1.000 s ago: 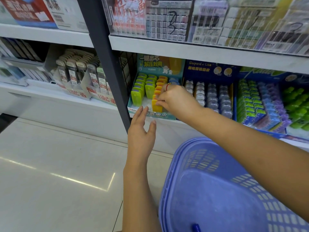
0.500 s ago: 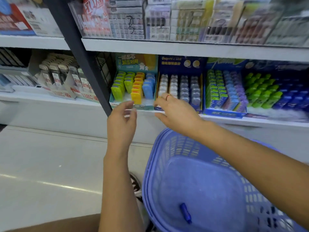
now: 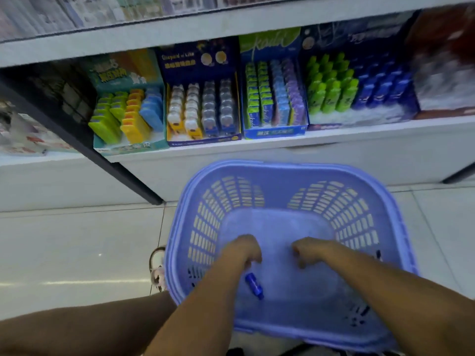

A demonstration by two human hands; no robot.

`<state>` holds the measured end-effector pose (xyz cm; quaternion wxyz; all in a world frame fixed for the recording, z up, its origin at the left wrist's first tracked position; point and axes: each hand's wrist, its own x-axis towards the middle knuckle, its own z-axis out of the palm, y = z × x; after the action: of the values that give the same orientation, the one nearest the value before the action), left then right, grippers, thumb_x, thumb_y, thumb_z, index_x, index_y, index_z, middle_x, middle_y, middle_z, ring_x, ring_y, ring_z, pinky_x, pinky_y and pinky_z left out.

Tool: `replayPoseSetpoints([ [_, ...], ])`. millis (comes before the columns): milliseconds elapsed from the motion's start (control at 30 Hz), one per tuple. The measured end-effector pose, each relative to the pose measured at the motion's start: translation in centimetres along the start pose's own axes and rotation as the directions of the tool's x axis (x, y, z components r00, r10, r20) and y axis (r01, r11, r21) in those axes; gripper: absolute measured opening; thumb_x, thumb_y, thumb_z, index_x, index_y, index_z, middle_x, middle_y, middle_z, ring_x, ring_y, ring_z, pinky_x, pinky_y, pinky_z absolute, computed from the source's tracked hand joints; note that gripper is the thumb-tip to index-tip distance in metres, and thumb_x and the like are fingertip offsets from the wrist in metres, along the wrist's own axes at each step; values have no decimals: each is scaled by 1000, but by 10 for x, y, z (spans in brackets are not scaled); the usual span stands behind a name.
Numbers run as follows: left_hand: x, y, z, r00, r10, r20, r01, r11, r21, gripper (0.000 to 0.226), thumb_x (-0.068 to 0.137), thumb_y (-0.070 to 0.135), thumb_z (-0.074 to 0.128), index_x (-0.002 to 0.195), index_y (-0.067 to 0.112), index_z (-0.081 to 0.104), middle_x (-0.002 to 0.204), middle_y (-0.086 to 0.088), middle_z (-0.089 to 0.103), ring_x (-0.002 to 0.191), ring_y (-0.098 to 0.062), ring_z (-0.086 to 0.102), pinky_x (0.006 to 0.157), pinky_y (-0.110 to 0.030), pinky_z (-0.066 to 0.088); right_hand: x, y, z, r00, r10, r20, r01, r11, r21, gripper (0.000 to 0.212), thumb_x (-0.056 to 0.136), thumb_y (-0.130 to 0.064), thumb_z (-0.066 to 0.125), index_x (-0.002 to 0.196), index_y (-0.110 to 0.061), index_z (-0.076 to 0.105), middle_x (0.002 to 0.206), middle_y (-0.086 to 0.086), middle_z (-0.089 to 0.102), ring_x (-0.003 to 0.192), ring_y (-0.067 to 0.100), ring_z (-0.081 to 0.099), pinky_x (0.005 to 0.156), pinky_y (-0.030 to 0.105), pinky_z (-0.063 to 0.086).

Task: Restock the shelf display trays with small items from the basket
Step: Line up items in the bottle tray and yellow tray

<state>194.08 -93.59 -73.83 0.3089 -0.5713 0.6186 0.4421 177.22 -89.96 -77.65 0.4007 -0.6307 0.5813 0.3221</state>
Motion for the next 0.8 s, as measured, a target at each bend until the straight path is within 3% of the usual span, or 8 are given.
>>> replayPoseSetpoints([
  [100, 13, 1, 19, 996, -91, 4, 89, 981, 171, 41, 92, 30, 58, 121, 1, 61, 126, -14, 62, 115, -27, 59, 98, -34, 44, 12, 8, 3, 999, -32, -29, 34, 996, 80, 41, 87, -24, 62, 123, -5, 58, 127, 16, 58, 116, 27, 56, 94, 32, 44],
  [267, 36, 0, 41, 985, -163, 64, 137, 945, 296, 39, 89, 30, 61, 118, 5, 65, 124, -13, 63, 115, -22, 60, 97, -30, 45, 24, 15, -3, 996, -72, 53, 60, 978, 199, 32, 84, -30, 65, 104, -5, 67, 95, 14, 64, 85, 20, 58, 85, 35, 52],
  [400, 44, -4, 52, 976, -186, 111, 148, 947, 284, 30, 87, 28, 62, 104, 5, 71, 109, -14, 69, 106, -21, 64, 93, -29, 48, 22, 15, -17, 996, -86, -16, 87, 958, 275, 40, 84, -32, 65, 114, -7, 64, 92, 5, 56, 84, 20, 54, 77, 33, 48],
  [467, 48, -4, 46, 950, -229, 213, 209, 971, 113, 21, 89, 21, 59, 80, 3, 65, 73, -11, 70, 82, -21, 63, 77, -25, 50, 13, 12, -33, 993, -114, -39, 121, 950, 289, 41, 86, -32, 64, 116, -5, 62, 97, 9, 60, 73, 21, 56, 63, 27, 47],
  [533, 47, 3, 29, 956, -208, 208, 257, 935, -243, 27, 89, 13, 58, 64, 6, 52, 41, -5, 53, 57, -16, 49, 58, -22, 43, -3, 12, -55, 983, -150, -107, 172, 954, 247, 42, 86, -31, 65, 118, -4, 60, 108, 15, 64, 74, 24, 61, 64, 27, 49],
  [633, 29, 22, -11, 990, -113, 79, 132, 602, -787, 21, 89, 4, 59, 70, 5, 53, 55, -9, 52, 55, -16, 47, 47, -22, 45, -37, 18, -90, 966, -180, -185, 211, 964, 162, 49, 81, -33, 70, 124, -12, 56, 118, 9, 61, 103, 29, 61, 87, 33, 48],
  [733, -8, 50, -52, 996, 87, -5, -31, 303, -953, 10, 92, 13, 57, 85, 7, 59, 71, -8, 62, 60, -13, 58, 51, -19, 52, -73, 30, -121, 932, -206, -298, 296, 906, 302, 51, 77, -28, 75, 122, -16, 54, 101, 4, 62, 84, 21, 63, 79, 31, 49],
  [800, -31, 67, -68, 968, 241, -65, -103, 145, -984, 14, 94, 17, 54, 89, 7, 62, 70, -7, 67, 57, -11, 64, 53, -17, 54, -98, 41, -137, 880, -198, -432, 415, 764, 494, 44, 80, -13, 73, 119, -8, 55, 91, 9, 61, 73, 20, 60, 74, 32, 51],
])
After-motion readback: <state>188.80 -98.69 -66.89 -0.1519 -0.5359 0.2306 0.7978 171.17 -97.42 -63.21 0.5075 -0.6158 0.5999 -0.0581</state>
